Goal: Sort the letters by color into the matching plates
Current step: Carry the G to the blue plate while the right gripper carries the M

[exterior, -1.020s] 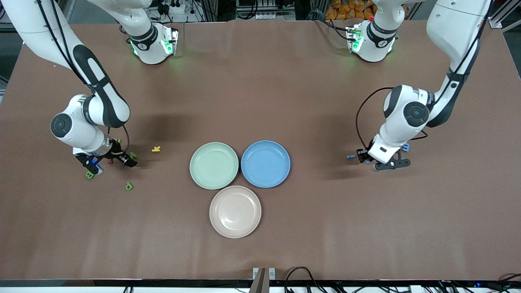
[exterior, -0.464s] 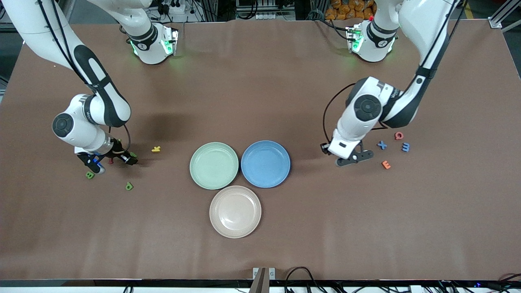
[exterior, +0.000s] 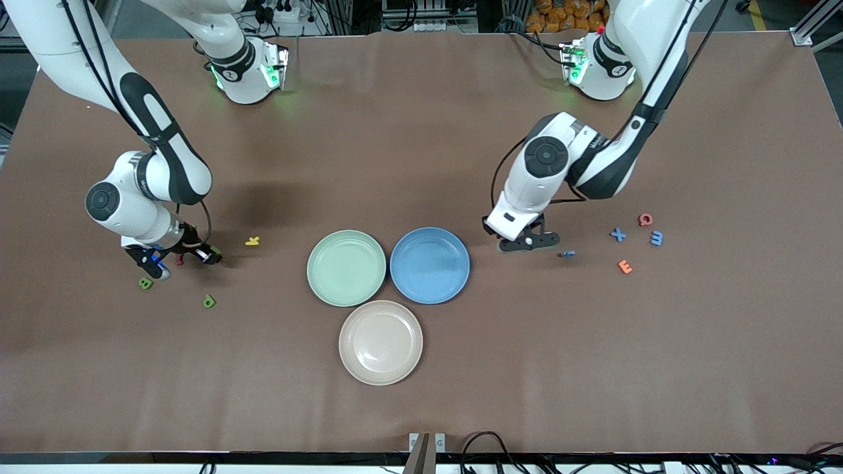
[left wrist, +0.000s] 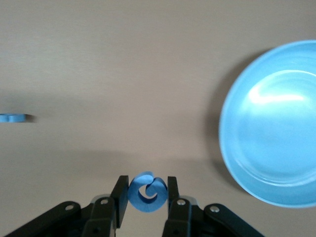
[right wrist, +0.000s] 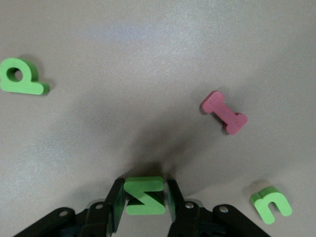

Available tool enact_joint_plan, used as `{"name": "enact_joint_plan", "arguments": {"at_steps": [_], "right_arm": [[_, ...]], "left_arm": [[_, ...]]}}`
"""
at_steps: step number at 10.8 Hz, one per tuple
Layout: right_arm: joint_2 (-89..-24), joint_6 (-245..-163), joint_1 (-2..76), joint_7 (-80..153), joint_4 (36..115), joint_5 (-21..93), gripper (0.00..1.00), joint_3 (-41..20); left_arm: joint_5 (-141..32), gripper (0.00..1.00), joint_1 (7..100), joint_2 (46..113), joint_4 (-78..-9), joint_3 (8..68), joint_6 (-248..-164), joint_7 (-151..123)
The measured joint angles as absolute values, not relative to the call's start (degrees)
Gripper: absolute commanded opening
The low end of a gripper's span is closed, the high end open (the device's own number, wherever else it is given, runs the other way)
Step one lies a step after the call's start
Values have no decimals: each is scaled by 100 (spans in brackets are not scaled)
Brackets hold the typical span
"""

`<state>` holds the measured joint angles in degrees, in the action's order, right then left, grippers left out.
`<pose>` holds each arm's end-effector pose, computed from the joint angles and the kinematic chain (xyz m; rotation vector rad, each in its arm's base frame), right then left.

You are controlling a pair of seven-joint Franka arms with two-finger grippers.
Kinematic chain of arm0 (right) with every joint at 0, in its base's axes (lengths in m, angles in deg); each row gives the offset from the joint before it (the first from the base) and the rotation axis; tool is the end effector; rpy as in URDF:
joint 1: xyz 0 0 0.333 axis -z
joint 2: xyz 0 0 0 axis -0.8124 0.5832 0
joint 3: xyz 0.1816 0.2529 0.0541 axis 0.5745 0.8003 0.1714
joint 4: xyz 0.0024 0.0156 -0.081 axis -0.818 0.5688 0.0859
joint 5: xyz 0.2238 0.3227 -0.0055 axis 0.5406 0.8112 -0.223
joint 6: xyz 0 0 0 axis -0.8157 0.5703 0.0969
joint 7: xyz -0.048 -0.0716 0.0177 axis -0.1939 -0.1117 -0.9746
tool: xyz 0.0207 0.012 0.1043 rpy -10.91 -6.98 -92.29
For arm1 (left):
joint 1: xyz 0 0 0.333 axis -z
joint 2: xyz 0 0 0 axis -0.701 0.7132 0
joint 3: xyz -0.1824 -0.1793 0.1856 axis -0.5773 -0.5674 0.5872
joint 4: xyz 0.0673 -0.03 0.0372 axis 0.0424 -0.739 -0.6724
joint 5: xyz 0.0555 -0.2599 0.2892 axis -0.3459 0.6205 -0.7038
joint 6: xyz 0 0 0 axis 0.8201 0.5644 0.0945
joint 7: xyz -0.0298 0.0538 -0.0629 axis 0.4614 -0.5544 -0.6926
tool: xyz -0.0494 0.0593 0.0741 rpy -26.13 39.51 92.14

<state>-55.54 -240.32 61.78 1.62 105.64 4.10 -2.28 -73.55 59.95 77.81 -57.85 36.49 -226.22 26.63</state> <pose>0.5373 -0.0458 0.1720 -2.9128 1.0310 0.0591 0.5077 -0.3455 0.2702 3.1054 0.1753 0.0195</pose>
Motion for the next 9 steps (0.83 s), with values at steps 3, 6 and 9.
{"name": "enact_joint_plan", "arguments": {"at_steps": [3, 6, 9], "right_arm": [[-5576, -24030, 6174, 163, 10567, 410, 16, -215], [-5577, -24029, 6174, 172, 10568, 410, 14, -215], [-5595, -23772, 6148, 240, 10465, 397, 14, -199]], "left_arm": [[-7355, 0, 6375, 7941, -5515, 3650, -22621, 2647], [-7355, 0, 6616, 8396, -4938, 3653, -22622, 2744], [-7355, 0, 6967, 8846, -4396, 3652, -22622, 2864]]}}
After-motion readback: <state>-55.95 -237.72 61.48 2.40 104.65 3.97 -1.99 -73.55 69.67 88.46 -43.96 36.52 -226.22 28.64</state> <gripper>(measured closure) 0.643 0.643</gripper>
